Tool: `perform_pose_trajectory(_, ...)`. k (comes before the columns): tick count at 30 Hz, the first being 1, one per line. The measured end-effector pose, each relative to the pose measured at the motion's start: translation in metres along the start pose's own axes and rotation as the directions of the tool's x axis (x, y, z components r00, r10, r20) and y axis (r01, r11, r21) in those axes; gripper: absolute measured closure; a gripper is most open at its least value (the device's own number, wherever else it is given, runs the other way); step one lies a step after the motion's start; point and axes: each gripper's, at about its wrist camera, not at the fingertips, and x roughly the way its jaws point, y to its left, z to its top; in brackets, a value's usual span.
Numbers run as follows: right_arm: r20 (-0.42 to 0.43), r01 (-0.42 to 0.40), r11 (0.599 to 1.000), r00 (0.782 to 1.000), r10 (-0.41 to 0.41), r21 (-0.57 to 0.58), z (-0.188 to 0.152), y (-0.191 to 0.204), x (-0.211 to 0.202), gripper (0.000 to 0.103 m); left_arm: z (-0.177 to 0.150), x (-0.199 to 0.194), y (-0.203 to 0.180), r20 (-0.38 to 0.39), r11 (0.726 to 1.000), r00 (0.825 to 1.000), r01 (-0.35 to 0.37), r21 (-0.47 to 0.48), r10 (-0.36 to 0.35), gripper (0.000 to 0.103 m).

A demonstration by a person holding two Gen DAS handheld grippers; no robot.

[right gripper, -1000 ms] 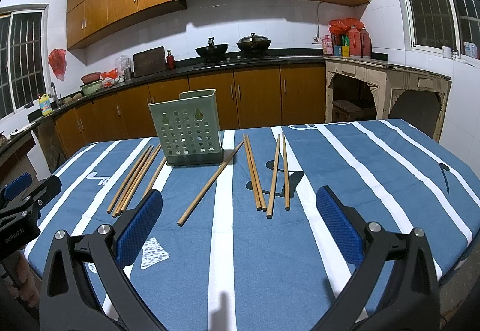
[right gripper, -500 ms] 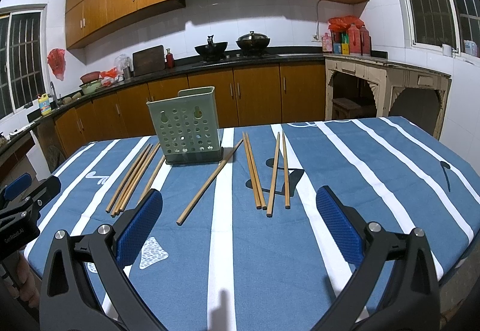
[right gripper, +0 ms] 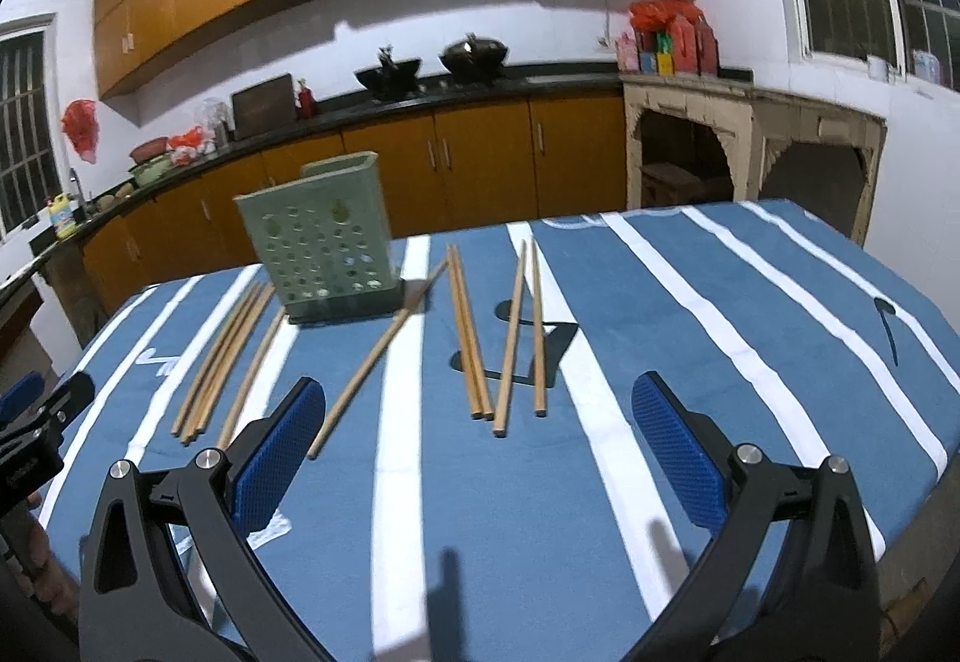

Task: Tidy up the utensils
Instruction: 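Lower the left and right grippers and each grasp one wooden chopstick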

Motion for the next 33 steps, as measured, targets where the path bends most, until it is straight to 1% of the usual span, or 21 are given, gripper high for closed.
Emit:
perform_pose_trajectory(2,-0.033,0.016,1.000,0.999,-0.015,0.021,0.005,-0.008,0.013,0.002,0.003,0.015,0.008,-0.057,1.000,0.998,-0.018,-0.019,0.017,0.004)
perform_pose_trajectory(5,-0.101,0.047,0.998,0.994,-0.044,0.032,0.013,-0.016,0.035,0.002,0.006,0.033,0.019,-0.126,0.999,0.992,-0.026,-0.047,0.020,0.004)
perform_pose_trajectory(7,-0.134,0.061,0.998,0.989,-0.056,0.028,0.017,-0.020,0.048,0.006,0.009,0.044,0.027,-0.155,0.998,0.988,-0.024,-0.063,0.014,0.004)
perform_pose_trajectory(9,-0.172,0.072,0.997,0.983,-0.065,0.031,0.020,-0.024,0.062,0.023,0.012,0.052,0.034,-0.181,0.996,0.983,-0.021,-0.081,0.006,0.004)
perform_pose_trajectory(10,-0.191,0.083,0.996,0.979,-0.075,0.033,0.021,-0.026,0.070,0.027,0.014,0.059,0.039,-0.196,0.995,0.981,-0.019,-0.096,0.000,0.004)
perform_pose_trajectory(11,-0.219,0.094,0.995,0.972,-0.083,0.039,0.023,-0.029,0.079,0.034,0.015,0.063,0.044,-0.205,0.994,0.979,-0.015,-0.107,-0.007,0.004)
perform_pose_trajectory(12,-0.234,0.094,0.995,0.969,-0.081,0.045,0.024,-0.032,0.086,0.041,0.017,0.066,0.046,-0.209,0.994,0.978,-0.013,-0.113,-0.011,0.008)
perform_pose_trajectory(13,-0.253,0.094,0.994,0.964,-0.079,0.050,0.024,-0.034,0.093,0.045,0.018,0.069,0.048,-0.212,0.993,0.977,-0.012,-0.113,-0.012,0.012)
perform_pose_trajectory(14,-0.265,0.096,0.994,0.961,-0.080,0.049,0.025,-0.035,0.101,0.052,0.019,0.074,0.049,-0.220,0.994,0.975,-0.007,-0.108,-0.017,0.021)
perform_pose_trajectory(15,-0.273,0.101,0.994,0.958,-0.085,0.046,0.025,-0.035,0.106,0.055,0.021,0.078,0.048,-0.227,0.995,0.974,-0.003,-0.103,-0.021,0.029)
perform_pose_trajectory(17,-0.288,0.103,0.994,0.953,-0.090,0.032,0.025,-0.033,0.114,0.060,0.022,0.090,0.045,-0.255,0.996,0.966,0.013,-0.093,-0.037,0.037)
perform_pose_trajectory(20,-0.314,0.101,0.995,0.945,-0.094,0.007,0.023,-0.029,0.124,0.064,0.021,0.102,0.041,-0.277,0.996,0.959,0.036,-0.087,-0.059,0.042)
perform_pose_trajectory(22,-0.330,0.103,0.995,0.939,-0.098,-0.004,0.021,-0.029,0.130,0.070,0.020,0.108,0.038,-0.293,0.995,0.953,0.056,-0.086,-0.078,0.045)
perform_pose_trajectory(24,-0.356,0.105,0.994,0.929,-0.099,-0.002,0.016,-0.031,0.136,0.080,0.019,0.115,0.035,-0.307,0.994,0.947,0.068,-0.087,-0.091,0.051)
perform_pose_trajectory(25,-0.339,0.112,0.994,0.934,-0.108,-0.008,0.015,-0.032,0.134,0.083,0.018,0.118,0.033,-0.317,0.994,0.943,0.073,-0.086,-0.097,0.053)
perform_pose_trajectory(27,-0.331,0.121,0.993,0.936,-0.119,-0.017,0.014,-0.033,0.133,0.091,0.016,0.124,0.031,-0.333,0.993,0.937,0.083,-0.083,-0.106,0.059)
perform_pose_trajectory(28,-0.328,0.127,0.992,0.937,-0.123,-0.008,0.013,-0.035,0.132,0.093,0.015,0.127,0.029,-0.344,0.993,0.932,0.088,-0.080,-0.111,0.061)
perform_pose_trajectory(33,-0.322,0.143,0.989,0.939,-0.124,0.037,0.014,-0.046,0.133,0.095,0.009,0.138,0.022,-0.384,0.994,0.917,0.096,-0.058,-0.111,0.074)
